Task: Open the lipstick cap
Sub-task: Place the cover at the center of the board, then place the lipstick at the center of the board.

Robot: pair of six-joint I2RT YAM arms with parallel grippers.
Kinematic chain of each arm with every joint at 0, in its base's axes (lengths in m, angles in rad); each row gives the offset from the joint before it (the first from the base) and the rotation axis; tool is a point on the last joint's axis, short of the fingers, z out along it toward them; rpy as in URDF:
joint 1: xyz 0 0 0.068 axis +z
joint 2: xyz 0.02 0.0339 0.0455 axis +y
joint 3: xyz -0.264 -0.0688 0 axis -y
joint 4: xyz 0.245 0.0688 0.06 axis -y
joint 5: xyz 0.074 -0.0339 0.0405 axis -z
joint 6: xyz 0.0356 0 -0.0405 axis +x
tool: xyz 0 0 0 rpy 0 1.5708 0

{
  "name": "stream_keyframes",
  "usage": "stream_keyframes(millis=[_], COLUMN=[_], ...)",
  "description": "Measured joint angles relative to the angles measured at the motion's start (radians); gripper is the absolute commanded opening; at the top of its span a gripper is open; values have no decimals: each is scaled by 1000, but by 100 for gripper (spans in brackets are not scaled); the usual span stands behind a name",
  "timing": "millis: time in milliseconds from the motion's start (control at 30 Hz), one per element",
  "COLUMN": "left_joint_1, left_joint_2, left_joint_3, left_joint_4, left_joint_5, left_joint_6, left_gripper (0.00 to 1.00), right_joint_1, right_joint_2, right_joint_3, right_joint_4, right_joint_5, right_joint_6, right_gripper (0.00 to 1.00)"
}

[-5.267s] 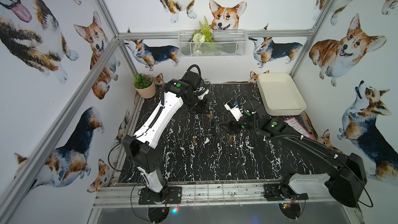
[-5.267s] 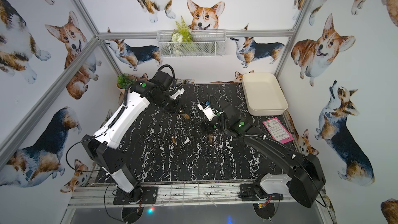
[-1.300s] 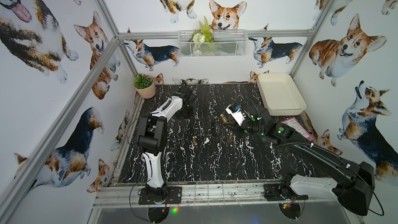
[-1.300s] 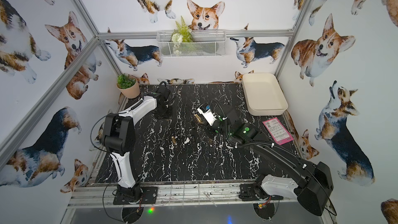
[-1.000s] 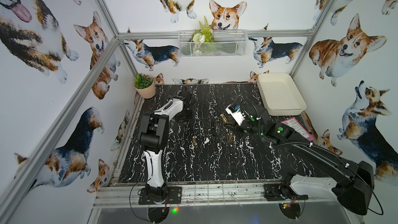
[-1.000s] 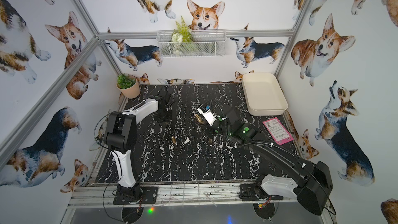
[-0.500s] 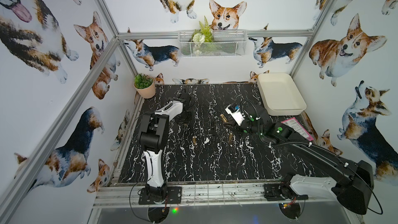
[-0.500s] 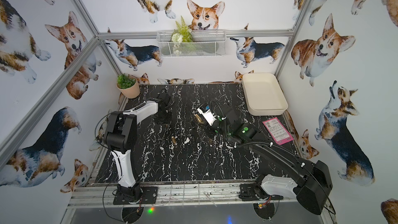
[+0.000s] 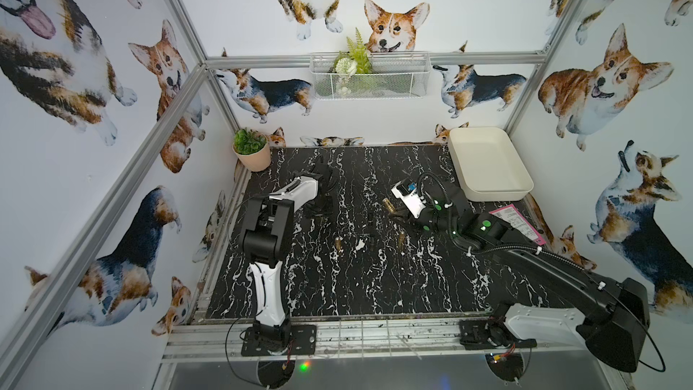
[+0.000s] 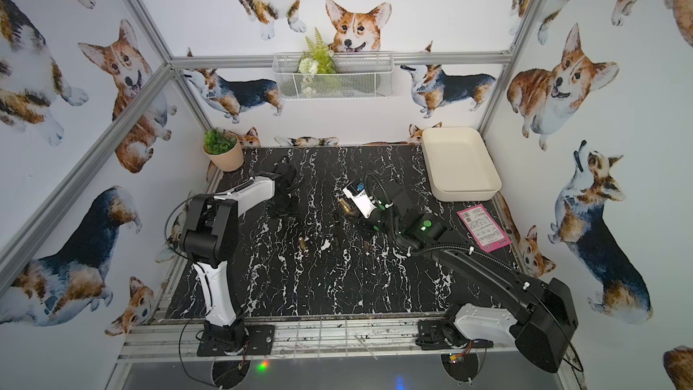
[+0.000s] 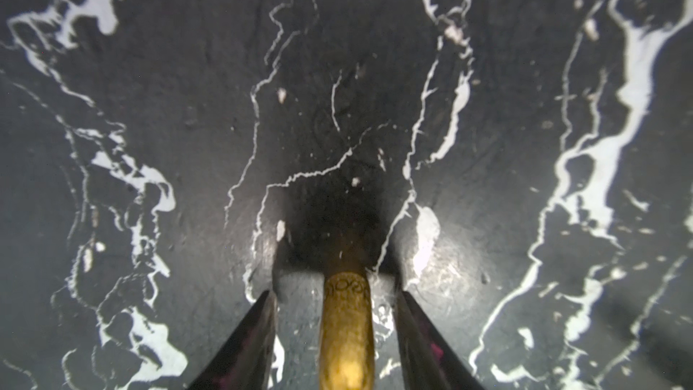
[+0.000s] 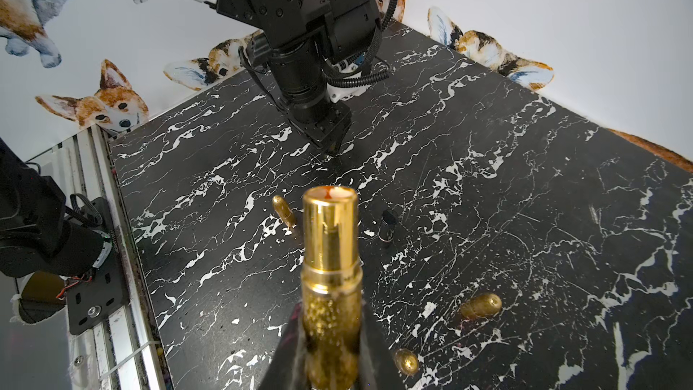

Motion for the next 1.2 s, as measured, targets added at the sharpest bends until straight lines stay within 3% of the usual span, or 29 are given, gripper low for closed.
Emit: stream_keyframes(millis=[200,533,867,1200], left_joint_1=[4,-8,-53,-114], left_joint_2=[-135,-399,-473,-495], left_joint_3=[12,7,4,3], left_joint_4=[-40,-57,-36,-24], left_joint_5=[16,315,681,843], left_joint_6=[-1,6,5,-2], left_gripper=[56,61,59,59], right_joint_1=[0,0,0,6], right_joint_2=[-2,55,110,158], right_joint_3=[-1,10,23,31], right_joint_4=[0,10,34,47], right_joint_5=[22,20,10,-3], right_joint_6=[0,2,6,27], right_gripper=[0,0,0,0])
